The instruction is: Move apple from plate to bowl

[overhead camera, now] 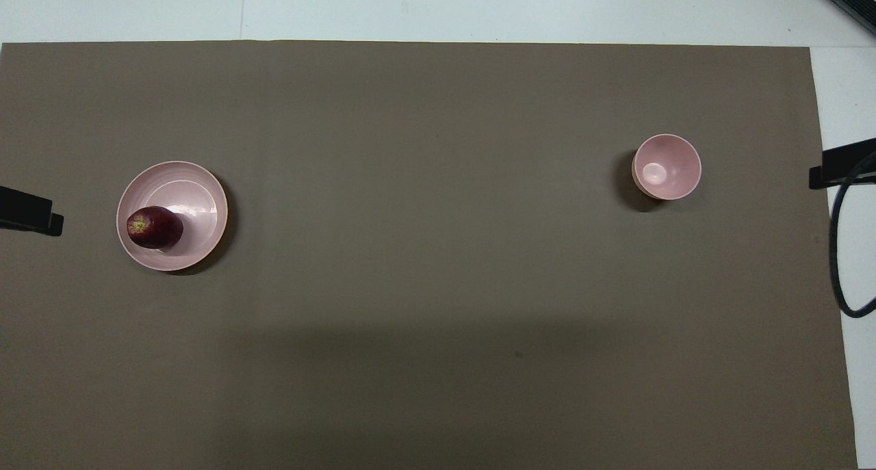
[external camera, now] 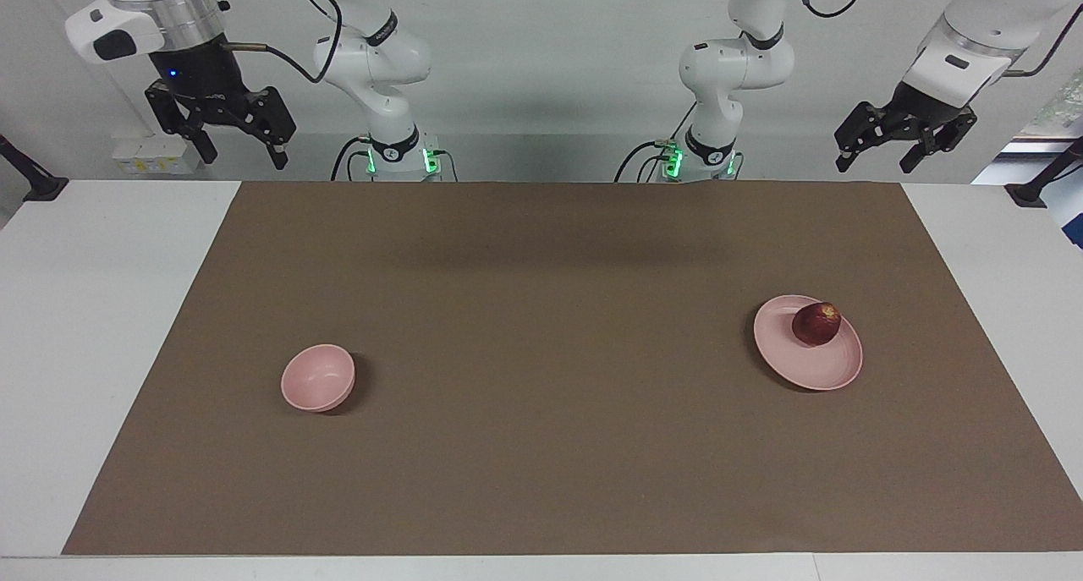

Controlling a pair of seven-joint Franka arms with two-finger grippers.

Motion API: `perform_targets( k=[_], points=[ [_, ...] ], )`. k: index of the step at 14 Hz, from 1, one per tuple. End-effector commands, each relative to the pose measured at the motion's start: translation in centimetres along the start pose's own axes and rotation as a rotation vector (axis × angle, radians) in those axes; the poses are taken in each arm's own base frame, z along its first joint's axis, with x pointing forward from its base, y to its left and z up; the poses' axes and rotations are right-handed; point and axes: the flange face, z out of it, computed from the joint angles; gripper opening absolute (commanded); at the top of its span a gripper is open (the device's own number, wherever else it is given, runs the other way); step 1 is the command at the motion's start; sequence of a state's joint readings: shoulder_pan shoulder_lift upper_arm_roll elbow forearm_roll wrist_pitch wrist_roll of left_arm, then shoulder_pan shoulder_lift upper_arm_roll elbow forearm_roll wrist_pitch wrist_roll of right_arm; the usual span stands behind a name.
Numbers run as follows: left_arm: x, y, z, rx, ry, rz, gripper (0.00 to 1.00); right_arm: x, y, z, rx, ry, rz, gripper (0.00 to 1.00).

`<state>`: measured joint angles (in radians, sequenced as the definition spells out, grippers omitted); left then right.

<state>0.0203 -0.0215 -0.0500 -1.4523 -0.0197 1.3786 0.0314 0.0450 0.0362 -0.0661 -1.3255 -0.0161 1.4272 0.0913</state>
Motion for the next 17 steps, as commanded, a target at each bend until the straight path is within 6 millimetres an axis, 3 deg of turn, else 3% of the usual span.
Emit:
perform_targets(
  k=[1, 17],
  points=[
    [-0.52, 0.12, -0.29, -0.009, -0.009, 0.011, 1.0, -0.4, 0.47, -0.23, 0.009, -0.013, -0.02, 1.0],
    [-0.77, -0.67, 0.19, -0.011, -0.025, -0.006, 1.0, -0.4, 0.47, -0.23, 0.009, -0.013, -0.02, 1.0]
  ],
)
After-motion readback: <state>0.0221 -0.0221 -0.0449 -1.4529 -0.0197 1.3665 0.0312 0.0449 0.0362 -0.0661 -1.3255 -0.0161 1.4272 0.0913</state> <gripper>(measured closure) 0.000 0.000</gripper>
